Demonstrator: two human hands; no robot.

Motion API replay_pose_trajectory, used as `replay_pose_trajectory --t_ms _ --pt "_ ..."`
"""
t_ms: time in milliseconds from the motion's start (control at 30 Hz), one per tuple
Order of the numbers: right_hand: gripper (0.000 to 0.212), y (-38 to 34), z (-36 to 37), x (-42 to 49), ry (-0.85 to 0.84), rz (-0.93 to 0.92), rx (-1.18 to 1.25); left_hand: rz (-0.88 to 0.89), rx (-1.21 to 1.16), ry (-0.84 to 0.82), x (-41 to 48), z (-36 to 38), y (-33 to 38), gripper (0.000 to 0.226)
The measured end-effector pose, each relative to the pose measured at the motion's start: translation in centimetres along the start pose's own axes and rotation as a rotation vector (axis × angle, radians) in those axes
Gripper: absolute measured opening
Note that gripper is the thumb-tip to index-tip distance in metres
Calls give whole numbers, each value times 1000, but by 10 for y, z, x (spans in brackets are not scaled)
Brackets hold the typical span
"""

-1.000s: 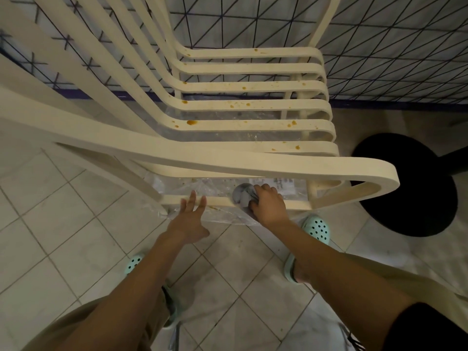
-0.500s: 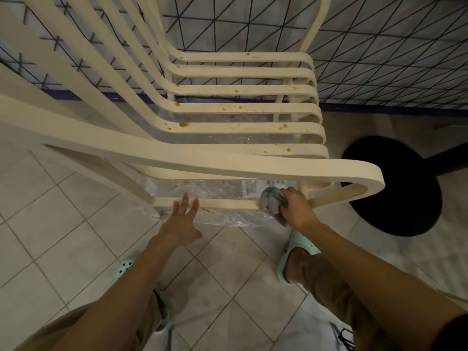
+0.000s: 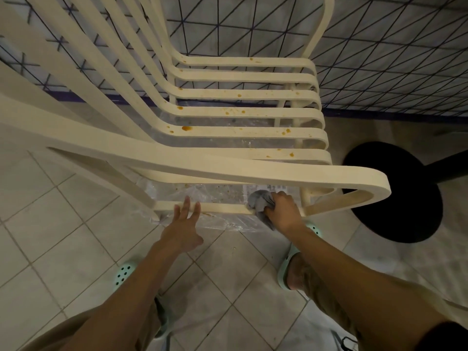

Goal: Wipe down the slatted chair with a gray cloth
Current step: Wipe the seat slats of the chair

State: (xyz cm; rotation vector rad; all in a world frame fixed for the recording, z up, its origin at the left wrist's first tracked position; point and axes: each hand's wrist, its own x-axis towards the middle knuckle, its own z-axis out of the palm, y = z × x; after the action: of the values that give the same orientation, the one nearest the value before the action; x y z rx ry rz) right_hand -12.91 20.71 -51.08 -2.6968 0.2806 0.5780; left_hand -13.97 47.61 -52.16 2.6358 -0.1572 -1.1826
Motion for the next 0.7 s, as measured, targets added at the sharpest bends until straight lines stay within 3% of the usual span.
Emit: replay_pose_trajectory --t_ms 267,433,533,633,700 --pt "23 -66 31 7 -3 -110 -7 -2 -39 52 4 -4 4 87" --pt "28 -118 52 8 -1 -177 -5 -17 -428 445 1 -25 4 29" --pt "34 -148 66 9 -6 -237 -6 3 -677 610 -17 -38 7 24" --pt "37 -172 70 5 -24 -284 -26 67 -708 669 -32 -41 -5 24" --pt "28 -180 70 6 -27 -311 29 61 -673 688 -37 -32 -19 25"
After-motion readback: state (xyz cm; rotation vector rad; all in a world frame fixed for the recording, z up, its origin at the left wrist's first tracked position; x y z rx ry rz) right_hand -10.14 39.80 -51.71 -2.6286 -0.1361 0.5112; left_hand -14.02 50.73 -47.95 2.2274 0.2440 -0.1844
